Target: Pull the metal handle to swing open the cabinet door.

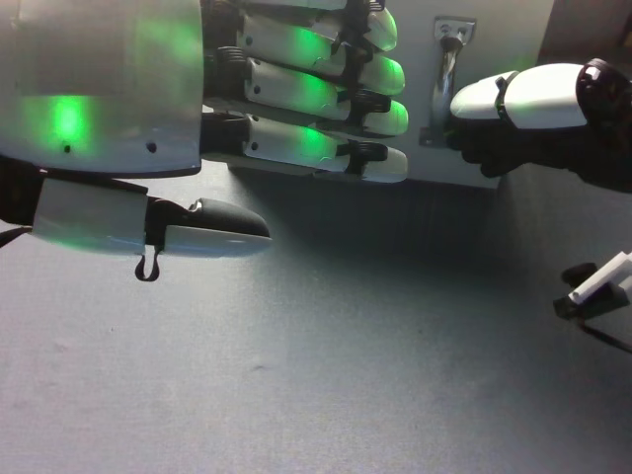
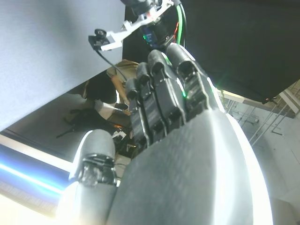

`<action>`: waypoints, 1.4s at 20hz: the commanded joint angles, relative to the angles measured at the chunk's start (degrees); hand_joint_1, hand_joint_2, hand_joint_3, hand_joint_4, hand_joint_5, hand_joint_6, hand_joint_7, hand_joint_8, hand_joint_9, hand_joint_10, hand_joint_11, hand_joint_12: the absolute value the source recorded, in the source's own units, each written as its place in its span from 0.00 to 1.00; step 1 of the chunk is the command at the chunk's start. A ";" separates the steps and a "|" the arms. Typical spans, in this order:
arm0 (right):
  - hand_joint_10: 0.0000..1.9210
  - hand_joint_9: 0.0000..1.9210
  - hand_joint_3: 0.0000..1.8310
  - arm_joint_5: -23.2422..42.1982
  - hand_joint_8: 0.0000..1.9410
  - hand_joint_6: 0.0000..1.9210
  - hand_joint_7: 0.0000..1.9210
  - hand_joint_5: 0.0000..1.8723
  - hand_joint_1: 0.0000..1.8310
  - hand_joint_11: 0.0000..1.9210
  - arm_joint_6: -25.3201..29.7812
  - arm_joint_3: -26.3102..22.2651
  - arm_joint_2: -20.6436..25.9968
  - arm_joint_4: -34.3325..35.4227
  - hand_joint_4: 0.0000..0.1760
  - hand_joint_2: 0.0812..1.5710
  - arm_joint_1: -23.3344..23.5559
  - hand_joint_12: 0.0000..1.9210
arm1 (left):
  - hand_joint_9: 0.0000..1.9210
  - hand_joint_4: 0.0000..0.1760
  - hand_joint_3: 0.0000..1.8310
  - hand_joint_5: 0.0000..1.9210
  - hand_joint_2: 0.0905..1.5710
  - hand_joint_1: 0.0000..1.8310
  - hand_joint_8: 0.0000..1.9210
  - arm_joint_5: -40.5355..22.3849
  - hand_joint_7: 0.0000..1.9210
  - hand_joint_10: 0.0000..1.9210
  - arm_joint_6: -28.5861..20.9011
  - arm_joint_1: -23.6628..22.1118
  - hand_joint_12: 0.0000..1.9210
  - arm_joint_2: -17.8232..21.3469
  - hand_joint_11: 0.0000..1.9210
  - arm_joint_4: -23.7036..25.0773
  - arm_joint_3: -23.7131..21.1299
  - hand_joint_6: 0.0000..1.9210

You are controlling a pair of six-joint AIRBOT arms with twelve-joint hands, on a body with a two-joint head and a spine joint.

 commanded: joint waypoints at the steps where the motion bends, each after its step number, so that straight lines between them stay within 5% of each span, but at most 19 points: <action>1: 0.00 0.18 0.06 0.80 0.00 0.00 0.20 0.20 0.00 0.00 0.81 -1.05 -0.28 -1.29 0.00 1.00 1.51 0.48 | 0.21 0.00 0.03 0.22 1.00 0.00 0.00 -1.44 0.23 0.00 0.53 -0.55 0.39 0.38 0.03 -5.57 -0.02 0.00; 28: 0.00 0.18 0.06 -2.92 0.00 0.00 0.20 0.20 0.00 0.00 0.81 -3.70 3.68 -1.25 0.00 1.00 0.98 0.48 | 0.21 0.00 0.04 0.22 1.00 0.00 0.00 -1.44 0.23 0.00 0.53 -0.55 0.39 0.38 0.04 -5.57 -0.02 0.00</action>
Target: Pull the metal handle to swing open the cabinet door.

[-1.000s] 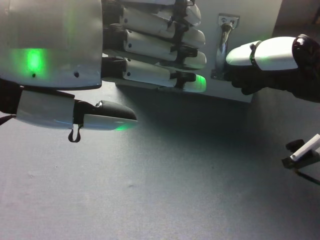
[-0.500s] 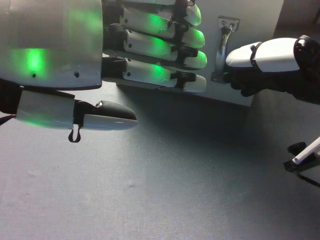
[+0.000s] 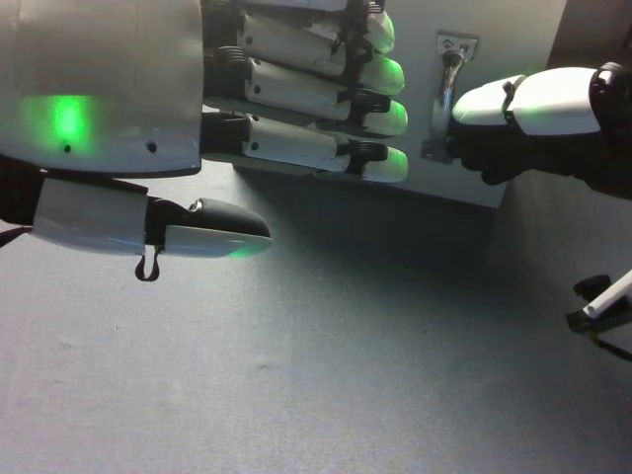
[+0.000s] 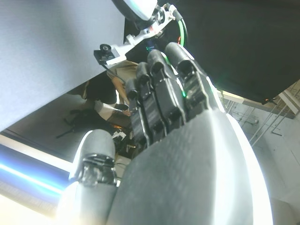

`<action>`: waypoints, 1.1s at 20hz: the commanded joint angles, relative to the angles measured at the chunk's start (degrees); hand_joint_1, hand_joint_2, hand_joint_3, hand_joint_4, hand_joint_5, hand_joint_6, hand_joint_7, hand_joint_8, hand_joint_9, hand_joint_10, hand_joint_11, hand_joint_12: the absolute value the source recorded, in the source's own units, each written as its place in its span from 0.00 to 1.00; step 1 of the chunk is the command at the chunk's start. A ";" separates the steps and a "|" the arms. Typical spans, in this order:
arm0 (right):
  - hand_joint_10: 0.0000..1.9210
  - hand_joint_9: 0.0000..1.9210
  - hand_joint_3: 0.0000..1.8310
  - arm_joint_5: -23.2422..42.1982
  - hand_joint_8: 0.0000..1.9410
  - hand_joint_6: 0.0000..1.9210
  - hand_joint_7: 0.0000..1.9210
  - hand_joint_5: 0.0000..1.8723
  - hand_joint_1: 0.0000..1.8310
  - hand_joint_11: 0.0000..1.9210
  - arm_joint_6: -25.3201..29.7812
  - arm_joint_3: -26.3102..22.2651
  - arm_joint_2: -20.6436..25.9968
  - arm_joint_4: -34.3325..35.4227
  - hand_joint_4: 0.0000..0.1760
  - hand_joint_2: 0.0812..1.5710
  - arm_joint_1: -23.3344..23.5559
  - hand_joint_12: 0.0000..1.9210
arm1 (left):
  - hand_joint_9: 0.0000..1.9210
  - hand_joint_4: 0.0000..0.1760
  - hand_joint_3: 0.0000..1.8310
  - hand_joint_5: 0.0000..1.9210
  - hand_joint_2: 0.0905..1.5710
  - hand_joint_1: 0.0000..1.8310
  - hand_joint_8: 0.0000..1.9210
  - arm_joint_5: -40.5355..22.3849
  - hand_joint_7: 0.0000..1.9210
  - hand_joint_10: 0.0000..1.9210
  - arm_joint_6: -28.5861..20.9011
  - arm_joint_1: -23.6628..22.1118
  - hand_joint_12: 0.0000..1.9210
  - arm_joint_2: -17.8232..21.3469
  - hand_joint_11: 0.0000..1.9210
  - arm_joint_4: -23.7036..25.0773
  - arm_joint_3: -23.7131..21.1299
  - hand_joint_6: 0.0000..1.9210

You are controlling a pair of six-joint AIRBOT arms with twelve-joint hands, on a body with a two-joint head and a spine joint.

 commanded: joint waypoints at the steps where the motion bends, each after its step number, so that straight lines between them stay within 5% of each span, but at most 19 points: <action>1: 0.00 0.18 0.06 -2.41 0.00 0.00 0.20 0.20 0.00 0.00 0.79 0.15 0.32 -1.18 0.00 1.00 0.99 0.48 | 0.21 0.00 0.04 0.22 1.00 0.00 0.00 -1.44 0.23 0.00 0.51 -0.55 0.39 0.38 0.04 -5.57 -0.02 0.00; 22: 0.00 0.18 0.04 -3.31 0.00 0.00 0.20 0.19 0.00 0.00 0.79 1.44 0.82 -1.17 0.00 1.00 0.56 0.48 | 0.20 0.00 0.03 0.22 1.00 0.00 0.00 -1.44 0.22 0.00 0.51 -0.55 0.41 0.38 0.02 -5.57 -0.02 0.00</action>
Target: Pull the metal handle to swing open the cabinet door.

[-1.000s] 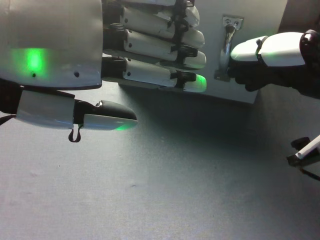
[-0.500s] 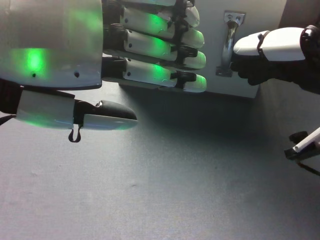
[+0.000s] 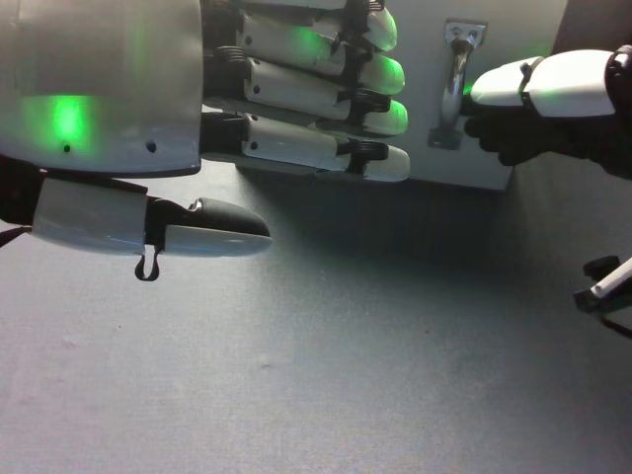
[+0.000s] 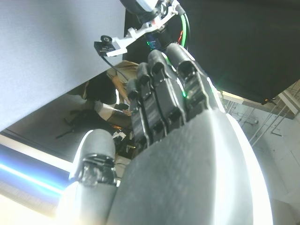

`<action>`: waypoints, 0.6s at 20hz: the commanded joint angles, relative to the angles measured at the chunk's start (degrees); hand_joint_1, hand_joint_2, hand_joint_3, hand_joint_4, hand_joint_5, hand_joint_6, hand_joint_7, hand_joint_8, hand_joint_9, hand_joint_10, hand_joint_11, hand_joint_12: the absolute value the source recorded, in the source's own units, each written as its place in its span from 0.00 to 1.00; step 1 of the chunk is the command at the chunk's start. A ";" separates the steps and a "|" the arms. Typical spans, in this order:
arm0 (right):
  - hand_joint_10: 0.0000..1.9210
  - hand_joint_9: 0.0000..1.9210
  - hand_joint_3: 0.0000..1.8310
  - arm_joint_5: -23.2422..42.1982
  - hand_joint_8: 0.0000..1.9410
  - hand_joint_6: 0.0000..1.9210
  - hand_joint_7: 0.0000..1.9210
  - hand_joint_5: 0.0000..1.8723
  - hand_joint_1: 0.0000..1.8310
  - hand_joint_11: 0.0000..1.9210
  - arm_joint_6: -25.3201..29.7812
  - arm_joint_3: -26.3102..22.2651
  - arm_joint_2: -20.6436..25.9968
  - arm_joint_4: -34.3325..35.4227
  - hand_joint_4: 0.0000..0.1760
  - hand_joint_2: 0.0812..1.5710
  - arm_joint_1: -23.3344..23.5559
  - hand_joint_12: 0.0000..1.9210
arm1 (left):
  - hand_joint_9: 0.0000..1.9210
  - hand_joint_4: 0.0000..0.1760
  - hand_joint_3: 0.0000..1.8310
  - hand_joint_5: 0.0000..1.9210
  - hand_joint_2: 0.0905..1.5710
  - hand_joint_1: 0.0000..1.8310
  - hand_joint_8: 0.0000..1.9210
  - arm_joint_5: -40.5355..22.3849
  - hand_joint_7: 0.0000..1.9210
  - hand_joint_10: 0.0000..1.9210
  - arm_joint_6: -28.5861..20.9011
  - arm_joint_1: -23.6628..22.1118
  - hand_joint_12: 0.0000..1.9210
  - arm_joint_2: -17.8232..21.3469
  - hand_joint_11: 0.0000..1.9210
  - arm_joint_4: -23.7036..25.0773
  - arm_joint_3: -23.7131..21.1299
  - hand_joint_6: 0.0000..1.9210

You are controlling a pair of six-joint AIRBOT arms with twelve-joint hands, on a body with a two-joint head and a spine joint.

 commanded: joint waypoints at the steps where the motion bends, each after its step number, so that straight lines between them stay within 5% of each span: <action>1: 0.00 0.18 0.04 -2.01 0.00 0.00 0.21 0.20 0.00 0.00 0.70 -0.07 0.65 -1.04 0.00 1.00 0.56 0.48 | 0.20 0.00 0.03 0.22 1.00 0.00 0.00 -1.46 0.22 0.00 0.51 -0.55 0.41 0.38 0.02 -5.57 -0.02 0.00; 12: 0.00 0.19 0.04 -0.98 0.00 0.00 0.21 0.20 0.00 0.00 0.70 0.43 2.24 -1.05 0.00 1.00 0.56 0.50 | 0.19 0.00 0.03 0.19 1.00 0.00 0.00 -1.46 0.21 0.00 0.51 -0.55 0.41 0.38 0.01 -5.57 -0.02 0.00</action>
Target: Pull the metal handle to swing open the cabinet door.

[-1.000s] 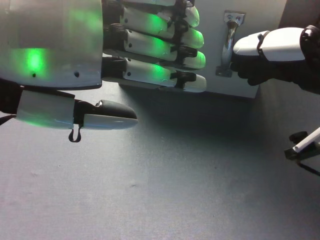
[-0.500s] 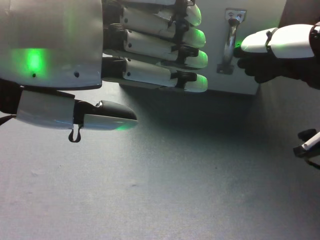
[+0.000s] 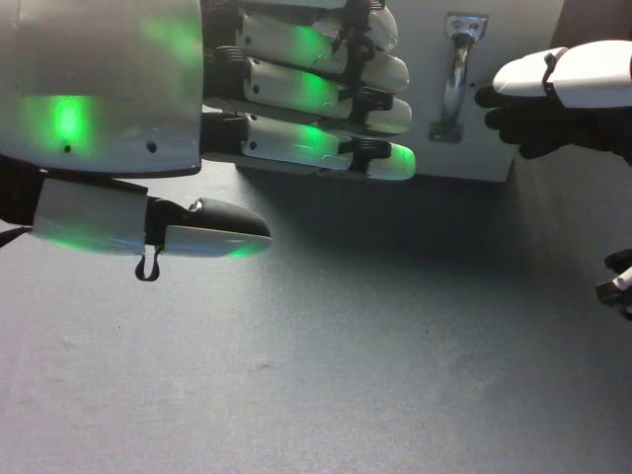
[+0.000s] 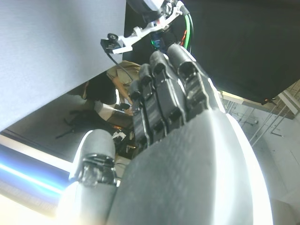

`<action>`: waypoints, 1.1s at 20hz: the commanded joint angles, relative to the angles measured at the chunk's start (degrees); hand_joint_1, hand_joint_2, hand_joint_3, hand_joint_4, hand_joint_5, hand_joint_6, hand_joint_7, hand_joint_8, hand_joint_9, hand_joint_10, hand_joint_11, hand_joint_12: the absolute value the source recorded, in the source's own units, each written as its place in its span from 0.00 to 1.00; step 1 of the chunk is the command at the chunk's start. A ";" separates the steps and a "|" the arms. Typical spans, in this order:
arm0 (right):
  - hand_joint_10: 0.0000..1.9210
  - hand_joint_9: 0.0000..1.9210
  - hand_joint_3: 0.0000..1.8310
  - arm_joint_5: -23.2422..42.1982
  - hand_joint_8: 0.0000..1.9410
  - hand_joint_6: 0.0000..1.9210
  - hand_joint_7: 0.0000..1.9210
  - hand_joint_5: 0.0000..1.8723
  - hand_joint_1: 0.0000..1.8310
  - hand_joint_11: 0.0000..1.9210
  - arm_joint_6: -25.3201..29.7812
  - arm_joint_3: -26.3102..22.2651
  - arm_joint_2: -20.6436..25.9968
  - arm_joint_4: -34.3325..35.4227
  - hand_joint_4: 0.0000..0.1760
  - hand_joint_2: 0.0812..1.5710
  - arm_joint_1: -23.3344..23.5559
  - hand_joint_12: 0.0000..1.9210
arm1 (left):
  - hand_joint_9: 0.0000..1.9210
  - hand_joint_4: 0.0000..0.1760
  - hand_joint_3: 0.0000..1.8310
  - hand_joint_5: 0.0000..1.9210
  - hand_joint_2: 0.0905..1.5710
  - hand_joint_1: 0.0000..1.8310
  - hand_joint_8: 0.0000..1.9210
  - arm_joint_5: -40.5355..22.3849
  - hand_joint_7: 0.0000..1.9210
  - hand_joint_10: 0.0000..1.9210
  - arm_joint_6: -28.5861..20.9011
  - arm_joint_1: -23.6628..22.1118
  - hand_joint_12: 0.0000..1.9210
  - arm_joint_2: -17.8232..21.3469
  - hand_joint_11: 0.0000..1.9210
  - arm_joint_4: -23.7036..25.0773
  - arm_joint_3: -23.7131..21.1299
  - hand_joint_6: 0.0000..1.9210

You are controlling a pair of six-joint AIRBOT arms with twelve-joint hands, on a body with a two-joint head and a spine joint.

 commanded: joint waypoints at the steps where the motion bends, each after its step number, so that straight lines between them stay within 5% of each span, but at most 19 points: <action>1: 0.00 0.19 0.04 -1.66 0.00 0.00 0.21 0.20 0.00 0.00 0.68 0.29 0.60 -0.98 0.00 1.00 0.56 0.50 | 0.19 0.00 0.03 0.20 1.00 0.00 0.00 -1.42 0.21 0.00 0.51 -0.55 0.41 0.38 0.01 -5.57 -0.02 0.00; 22: 0.00 0.18 0.04 6.49 0.00 0.00 0.21 0.20 0.00 0.00 0.67 0.35 7.24 -3.07 0.00 1.00 1.21 0.48 | 0.19 0.00 0.04 0.20 1.00 0.00 0.00 -1.42 0.21 0.00 0.51 -0.55 0.41 0.37 0.01 -5.57 -0.02 0.00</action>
